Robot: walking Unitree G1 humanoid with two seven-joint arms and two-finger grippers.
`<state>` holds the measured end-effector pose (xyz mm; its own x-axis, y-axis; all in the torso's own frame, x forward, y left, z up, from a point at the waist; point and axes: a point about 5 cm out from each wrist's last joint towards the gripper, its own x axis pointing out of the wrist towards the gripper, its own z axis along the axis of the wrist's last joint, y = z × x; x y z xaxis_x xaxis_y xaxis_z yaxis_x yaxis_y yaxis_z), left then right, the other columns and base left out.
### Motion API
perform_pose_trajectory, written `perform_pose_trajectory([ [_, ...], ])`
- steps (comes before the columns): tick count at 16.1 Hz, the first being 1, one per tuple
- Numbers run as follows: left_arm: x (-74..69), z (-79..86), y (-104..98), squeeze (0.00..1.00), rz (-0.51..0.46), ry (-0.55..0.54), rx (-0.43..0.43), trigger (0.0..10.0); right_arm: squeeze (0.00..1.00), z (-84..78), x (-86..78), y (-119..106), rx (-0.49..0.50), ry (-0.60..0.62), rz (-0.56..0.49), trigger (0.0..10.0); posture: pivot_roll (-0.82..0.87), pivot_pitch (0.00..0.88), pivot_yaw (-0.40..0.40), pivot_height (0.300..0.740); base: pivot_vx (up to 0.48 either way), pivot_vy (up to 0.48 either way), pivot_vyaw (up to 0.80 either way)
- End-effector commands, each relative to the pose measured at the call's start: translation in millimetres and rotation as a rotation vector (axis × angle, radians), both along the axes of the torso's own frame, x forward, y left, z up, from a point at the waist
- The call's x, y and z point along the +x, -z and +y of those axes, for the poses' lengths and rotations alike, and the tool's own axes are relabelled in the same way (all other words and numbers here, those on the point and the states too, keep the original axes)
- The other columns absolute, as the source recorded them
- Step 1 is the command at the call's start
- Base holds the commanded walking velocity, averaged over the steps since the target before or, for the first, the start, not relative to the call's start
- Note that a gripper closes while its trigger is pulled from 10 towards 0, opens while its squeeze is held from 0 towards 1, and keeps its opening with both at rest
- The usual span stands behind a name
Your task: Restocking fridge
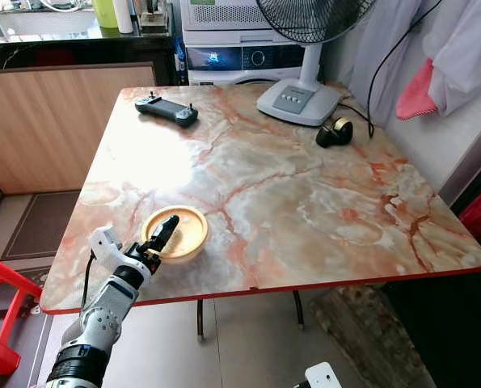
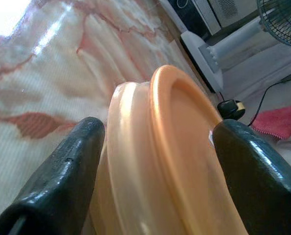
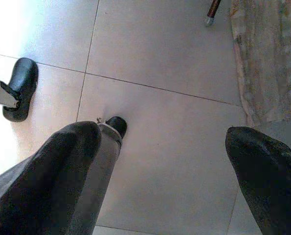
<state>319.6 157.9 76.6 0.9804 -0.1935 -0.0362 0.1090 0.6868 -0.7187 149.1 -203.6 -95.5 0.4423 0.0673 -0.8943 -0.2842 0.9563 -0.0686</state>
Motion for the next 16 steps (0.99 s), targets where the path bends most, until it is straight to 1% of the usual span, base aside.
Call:
perform_pose_trajectory([
  [1,3.7,-0.4,-3.0,0.0,-0.011,-0.004,0.016,0.0,0.0,-1.5,-0.9,0.0,-0.006,-0.012,0.001,10.0,0.0,0.0,-0.051,0.74,0.0,0.0,0.0],
  [9,5.6,-0.1,-3.6,0.0,-0.022,-0.018,0.016,0.0,0.0,-1.9,-0.3,-0.3,-0.01,-0.021,0.001,10.0,0.0,0.0,-0.054,0.74,0.0,0.0,0.0],
  [13,6.5,2.7,-3.9,0.0,-0.018,-0.049,0.031,0.0,0.0,-1.7,-0.2,-0.3,-0.008,-0.015,0.0,10.0,0.0,0.0,-0.054,0.74,0.0,0.0,0.0],
  [16,8.2,3.0,-9.3,0.0,-0.041,-0.054,0.025,0.0,0.0,-1.4,-0.1,-0.3,-0.006,-0.012,-0.001,10.0,0.0,0.0,-0.049,0.74,0.0,0.0,0.0],
])
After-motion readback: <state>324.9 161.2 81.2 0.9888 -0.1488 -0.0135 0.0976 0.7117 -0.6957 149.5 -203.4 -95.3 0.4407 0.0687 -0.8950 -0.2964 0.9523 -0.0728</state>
